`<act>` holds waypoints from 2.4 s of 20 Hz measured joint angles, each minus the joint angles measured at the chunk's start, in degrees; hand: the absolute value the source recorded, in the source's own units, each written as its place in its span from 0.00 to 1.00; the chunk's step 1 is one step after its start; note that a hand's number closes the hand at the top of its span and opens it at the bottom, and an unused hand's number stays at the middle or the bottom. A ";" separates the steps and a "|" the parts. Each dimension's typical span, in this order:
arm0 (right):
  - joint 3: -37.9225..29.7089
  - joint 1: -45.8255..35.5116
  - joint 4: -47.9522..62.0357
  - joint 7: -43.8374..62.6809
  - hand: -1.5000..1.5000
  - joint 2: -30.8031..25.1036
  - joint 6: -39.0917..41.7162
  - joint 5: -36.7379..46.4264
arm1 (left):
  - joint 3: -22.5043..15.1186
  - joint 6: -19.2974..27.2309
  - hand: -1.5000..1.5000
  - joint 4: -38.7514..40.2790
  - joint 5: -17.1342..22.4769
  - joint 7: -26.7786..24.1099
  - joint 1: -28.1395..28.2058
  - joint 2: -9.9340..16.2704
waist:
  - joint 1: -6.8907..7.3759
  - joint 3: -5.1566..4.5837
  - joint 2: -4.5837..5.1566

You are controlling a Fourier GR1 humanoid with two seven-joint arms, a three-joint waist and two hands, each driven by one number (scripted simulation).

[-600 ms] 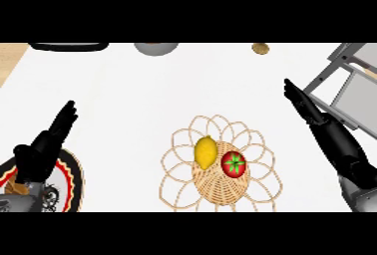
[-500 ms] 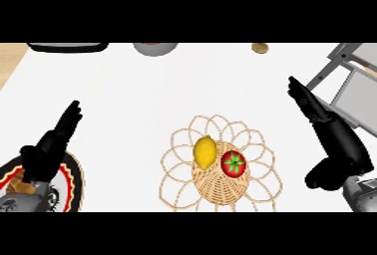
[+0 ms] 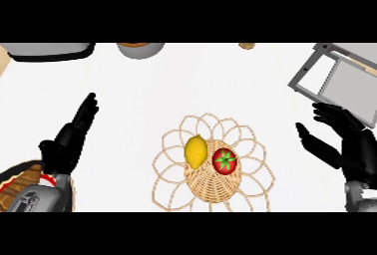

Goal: Pick the tomato from the placemat and place it in the tiered shelf

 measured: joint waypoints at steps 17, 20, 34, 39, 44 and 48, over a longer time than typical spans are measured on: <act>9.01 17.97 -15.70 -0.85 0.00 7.30 -14.89 15.00 | -3.50 0.86 0.50 -2.43 -3.24 5.03 -2.87 -4.94 | 3.73 -0.06 -0.20; 10.88 16.17 -20.08 10.40 0.00 3.19 -12.52 20.33 | -3.65 0.89 0.50 -2.14 -3.83 5.24 -3.41 -5.41 | 4.00 -0.12 -0.14; 19.70 1.59 -34.34 56.02 0.00 -9.85 15.29 33.46 | -4.01 0.18 0.50 -0.86 -4.91 4.40 -3.39 -6.59 | 5.08 -0.28 -0.13; 23.69 -5.18 -34.46 61.84 0.00 -5.56 20.09 36.93 | -3.50 0.43 0.50 -1.11 -5.36 4.46 -3.58 -7.18 | 4.84 -0.18 -0.19; 25.91 -8.96 -32.19 64.07 0.00 0.03 22.85 41.33 | -2.85 0.01 0.50 -1.92 -5.47 5.64 -3.54 -7.07 | 4.56 -0.10 -0.24; 26.18 -11.82 -30.03 64.91 0.00 4.34 25.37 44.53 | -2.07 -0.69 0.50 -1.07 -5.30 4.38 -2.93 -6.99 | 4.41 -0.11 -0.27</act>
